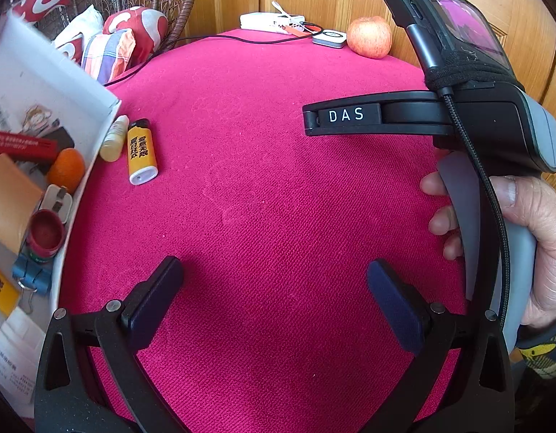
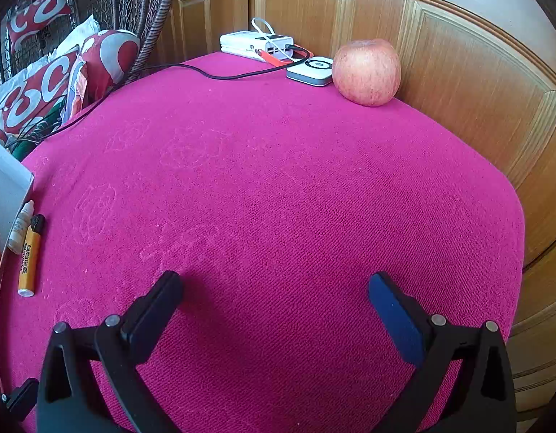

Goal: Organize rigid objects

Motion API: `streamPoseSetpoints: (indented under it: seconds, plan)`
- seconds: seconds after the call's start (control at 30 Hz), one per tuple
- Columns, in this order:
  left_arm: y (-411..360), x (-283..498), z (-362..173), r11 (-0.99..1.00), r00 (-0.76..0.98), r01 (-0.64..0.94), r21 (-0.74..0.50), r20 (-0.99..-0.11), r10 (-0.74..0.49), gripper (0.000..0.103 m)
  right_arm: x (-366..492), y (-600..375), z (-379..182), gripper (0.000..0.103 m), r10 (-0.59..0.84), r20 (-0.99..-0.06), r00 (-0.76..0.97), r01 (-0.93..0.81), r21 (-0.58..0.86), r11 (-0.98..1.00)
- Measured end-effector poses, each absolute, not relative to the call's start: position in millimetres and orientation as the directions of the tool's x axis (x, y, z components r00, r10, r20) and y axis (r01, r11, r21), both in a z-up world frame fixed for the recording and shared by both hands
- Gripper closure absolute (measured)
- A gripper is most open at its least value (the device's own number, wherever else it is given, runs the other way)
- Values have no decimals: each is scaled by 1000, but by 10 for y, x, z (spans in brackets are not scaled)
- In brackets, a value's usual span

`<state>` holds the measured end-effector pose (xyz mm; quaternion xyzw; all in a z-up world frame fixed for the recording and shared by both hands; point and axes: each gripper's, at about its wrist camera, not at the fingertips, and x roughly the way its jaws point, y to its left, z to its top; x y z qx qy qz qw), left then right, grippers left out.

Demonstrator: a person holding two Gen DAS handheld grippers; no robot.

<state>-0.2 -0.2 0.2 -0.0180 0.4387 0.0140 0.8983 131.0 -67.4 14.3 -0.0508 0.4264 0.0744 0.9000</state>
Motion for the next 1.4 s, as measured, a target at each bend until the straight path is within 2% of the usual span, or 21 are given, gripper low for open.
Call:
streamPoseSetpoints:
  seconds: [1.4]
  plan:
    - [-7,-17,3,999,615,-41,-20,-789,9,0,1304,-675,152,0,84,-776,626,-176,-36,984]
